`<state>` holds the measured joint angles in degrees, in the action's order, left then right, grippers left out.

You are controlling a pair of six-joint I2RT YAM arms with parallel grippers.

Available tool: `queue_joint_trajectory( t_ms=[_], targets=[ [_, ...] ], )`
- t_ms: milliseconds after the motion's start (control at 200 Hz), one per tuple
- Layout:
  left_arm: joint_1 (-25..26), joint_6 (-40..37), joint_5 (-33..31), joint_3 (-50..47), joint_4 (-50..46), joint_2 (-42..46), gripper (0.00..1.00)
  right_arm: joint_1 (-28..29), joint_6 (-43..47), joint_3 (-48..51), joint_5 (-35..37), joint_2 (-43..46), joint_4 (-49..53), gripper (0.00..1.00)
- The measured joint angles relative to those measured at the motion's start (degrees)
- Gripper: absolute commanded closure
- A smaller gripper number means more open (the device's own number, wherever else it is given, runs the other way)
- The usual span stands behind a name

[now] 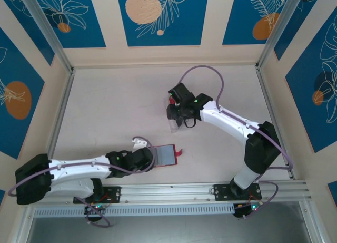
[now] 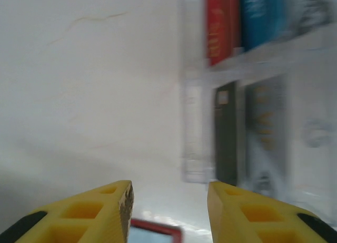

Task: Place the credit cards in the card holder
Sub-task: Pick up the credit card from the storage box.

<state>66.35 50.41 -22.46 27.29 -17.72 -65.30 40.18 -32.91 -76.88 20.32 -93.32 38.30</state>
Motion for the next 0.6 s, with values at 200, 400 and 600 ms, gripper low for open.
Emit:
queue_joint_trajectory(
  t_ms=[200, 400, 600],
  targets=[
    [-0.35, -0.74, 0.44, 0.0, 2.36, -4.07, 0.41, -3.89, 1.46, 0.66, 2.45, 0.0, 1.9, 0.6],
    [-0.59, -1.38, 0.63, 0.0, 4.96, -8.41, 0.5, -5.42, 2.34, 0.85, 2.91, -0.28, 2.36, 0.61],
    [-0.72, -1.05, 0.37, -0.15, 7.3, -9.31, 0.53, -6.6, 3.39, 0.61, 2.97, -2.82, 3.1, 0.62]
  ],
)
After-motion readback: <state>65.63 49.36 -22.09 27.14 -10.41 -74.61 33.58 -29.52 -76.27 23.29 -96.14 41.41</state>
